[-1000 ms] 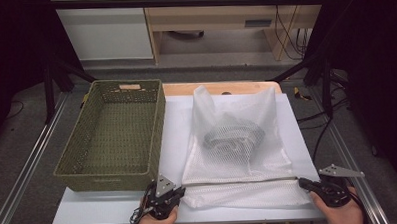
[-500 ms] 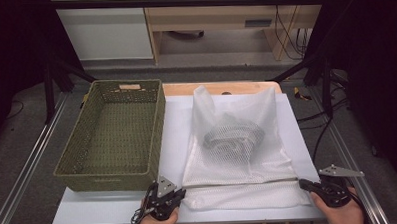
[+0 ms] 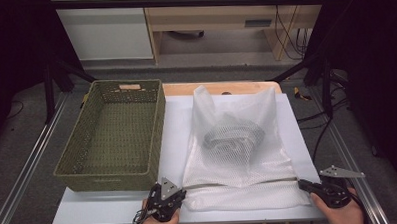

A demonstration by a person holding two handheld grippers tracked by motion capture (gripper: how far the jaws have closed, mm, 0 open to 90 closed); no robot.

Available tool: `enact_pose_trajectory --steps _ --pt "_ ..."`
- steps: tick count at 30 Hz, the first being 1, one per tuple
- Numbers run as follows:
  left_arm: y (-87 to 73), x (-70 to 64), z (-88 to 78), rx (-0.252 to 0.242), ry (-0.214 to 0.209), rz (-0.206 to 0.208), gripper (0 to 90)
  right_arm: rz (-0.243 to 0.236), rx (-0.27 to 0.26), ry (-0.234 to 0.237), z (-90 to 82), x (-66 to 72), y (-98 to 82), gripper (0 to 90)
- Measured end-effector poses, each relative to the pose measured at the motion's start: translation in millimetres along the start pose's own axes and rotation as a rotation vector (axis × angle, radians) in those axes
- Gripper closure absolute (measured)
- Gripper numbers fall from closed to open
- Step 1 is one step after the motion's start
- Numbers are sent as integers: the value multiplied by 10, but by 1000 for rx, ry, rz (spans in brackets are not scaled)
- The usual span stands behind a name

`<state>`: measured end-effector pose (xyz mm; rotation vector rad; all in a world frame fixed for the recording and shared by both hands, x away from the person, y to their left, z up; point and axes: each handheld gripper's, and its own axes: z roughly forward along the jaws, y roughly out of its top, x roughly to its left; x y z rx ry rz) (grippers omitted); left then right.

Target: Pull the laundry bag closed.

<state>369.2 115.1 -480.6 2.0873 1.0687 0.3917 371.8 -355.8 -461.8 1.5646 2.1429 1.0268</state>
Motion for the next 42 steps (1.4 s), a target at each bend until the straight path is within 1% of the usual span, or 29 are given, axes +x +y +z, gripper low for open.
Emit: enact_pose_trajectory --steps 2,3,5,11,14,16,17,19,21,22,24,25,27,31,33,35,36,37,38,40,41,42 --pt "2 2 0 1 0 0 876 -4 -4 -2 6 1 4 849" --pt "3 4 0 0 0 1 875 -14 -5 -4 3 -5 5 849" --pt "4 3 -1 -1 1 2 870 -6 -10 -4 -3 -2 7 845" --pt "20 6 -13 -4 2 5 840 -7 -11 -9 12 -40 17 830" --pt "20 14 -18 -10 12 3 808 6 -11 -6 21 -48 17 813" --pt "22 18 -23 -15 14 2 789 4 -21 -4 6 -53 16 789" --pt "25 16 -26 -21 17 0 770 10 -26 -6 -2 -51 15 775" --pt "34 11 -34 -31 23 0 720 14 -37 -10 -11 -53 14 732" --pt "50 -1 -46 -40 36 14 669 17 -49 -15 -16 -56 19 680" --pt "58 -7 -51 -48 37 18 636 9 -61 -16 -18 -59 24 649" --pt "71 -20 -61 -73 39 16 572 7 -83 -17 -36 -41 38 591" --pt "75 -25 -66 -77 39 16 538 6 -100 -19 -46 -23 47 557" --pt "91 -33 -83 -100 40 21 475 -13 -132 -21 -65 6 67 503" --pt "132 -40 -122 -135 39 40 390 -56 -193 -32 -95 115 121 372" --pt "158 -45 -146 -159 32 42 358 -68 -218 -38 -91 168 149 304" --pt "181 -48 -170 -178 18 46 342 -60 -199 -42 -63 211 184 240" --pt "195 -49 -183 -192 16 51 340 -52 -183 -34 -50 231 195 213" --pt "204 -52 -194 -201 13 50 326 -52 -177 -26 -33 248 204 182" --pt "224 -57 -207 -219 7 59 303 -56 -176 -24 -26 264 211 156" --pt "240 -60 -217 -223 6 67 261 -75 -194 -28 -16 310 231 111" --pt "294 -75 -246 -255 -2 80 229 -80 -207 -24 -14 332 248 99" --pt "316 -81 -251 -264 -6 88 211 -84 -223 -27 -9 349 264 95"
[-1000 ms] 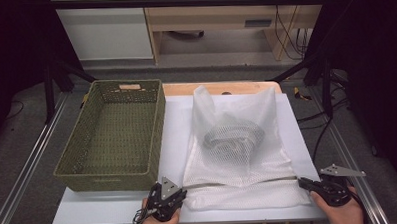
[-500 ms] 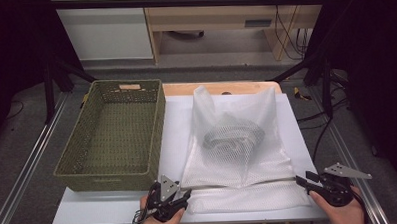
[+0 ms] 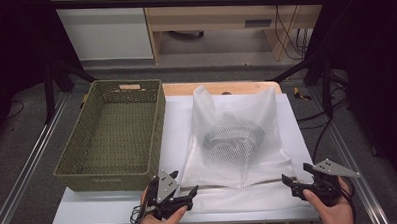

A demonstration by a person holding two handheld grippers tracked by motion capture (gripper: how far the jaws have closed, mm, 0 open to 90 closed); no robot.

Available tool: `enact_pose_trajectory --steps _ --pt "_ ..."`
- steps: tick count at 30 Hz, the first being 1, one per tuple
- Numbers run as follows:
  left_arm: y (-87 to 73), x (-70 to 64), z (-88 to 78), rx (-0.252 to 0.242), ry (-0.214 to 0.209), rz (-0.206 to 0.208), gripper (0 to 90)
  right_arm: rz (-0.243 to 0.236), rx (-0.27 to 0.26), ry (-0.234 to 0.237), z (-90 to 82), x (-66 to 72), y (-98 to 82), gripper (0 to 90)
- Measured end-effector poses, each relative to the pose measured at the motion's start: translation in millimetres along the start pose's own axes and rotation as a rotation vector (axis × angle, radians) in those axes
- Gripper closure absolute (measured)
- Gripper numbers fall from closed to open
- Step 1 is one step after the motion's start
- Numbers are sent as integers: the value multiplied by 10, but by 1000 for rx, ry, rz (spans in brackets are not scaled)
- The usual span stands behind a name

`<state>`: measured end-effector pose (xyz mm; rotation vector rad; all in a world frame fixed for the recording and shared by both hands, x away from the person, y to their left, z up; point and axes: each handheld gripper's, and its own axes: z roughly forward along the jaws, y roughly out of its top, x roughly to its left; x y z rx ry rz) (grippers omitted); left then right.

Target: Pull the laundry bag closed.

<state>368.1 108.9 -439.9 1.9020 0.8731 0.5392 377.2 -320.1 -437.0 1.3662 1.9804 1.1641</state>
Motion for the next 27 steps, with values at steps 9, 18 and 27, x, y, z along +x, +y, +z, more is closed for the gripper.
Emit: enact_pose_trajectory --steps 9,18,27 --pt "337 47 202 -77 -45 43 83 3 -56 -69 182 -1 231 110" --pt "372 221 560 -106 -46 75 59 2 -108 -154 418 -89 275 141" --pt "115 228 450 -86 -55 28 51 -74 -111 -189 412 -135 45 125"
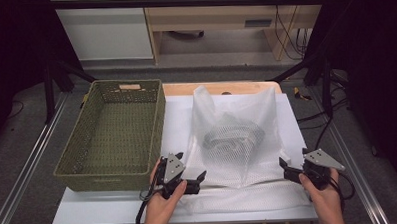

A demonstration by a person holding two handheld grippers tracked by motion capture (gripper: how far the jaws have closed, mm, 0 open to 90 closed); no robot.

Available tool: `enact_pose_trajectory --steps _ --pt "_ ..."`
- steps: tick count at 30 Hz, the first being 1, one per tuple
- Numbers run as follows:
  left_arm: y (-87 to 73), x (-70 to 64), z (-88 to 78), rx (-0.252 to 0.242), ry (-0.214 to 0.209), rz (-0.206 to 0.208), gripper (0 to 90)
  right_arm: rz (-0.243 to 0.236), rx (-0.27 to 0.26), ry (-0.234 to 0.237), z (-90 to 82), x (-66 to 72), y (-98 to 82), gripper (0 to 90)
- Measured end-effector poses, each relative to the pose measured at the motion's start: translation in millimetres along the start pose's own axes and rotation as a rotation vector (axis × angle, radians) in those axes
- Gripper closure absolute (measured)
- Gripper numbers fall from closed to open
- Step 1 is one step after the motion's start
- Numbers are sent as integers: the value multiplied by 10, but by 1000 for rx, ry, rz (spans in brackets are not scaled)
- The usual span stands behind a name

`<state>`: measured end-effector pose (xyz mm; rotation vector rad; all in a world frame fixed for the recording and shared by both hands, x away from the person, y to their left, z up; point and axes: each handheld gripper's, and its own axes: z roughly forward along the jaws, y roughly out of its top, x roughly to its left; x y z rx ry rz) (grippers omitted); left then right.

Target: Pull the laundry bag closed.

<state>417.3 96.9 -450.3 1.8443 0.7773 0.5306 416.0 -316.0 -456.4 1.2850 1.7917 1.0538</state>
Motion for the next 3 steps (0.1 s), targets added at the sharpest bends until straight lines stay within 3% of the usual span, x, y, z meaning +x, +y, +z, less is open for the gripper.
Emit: enact_pose_trajectory --steps 3 --pt "23 -24 -12 -8 -4 -6 48 12 11 -17 -11 -51 -33 131"
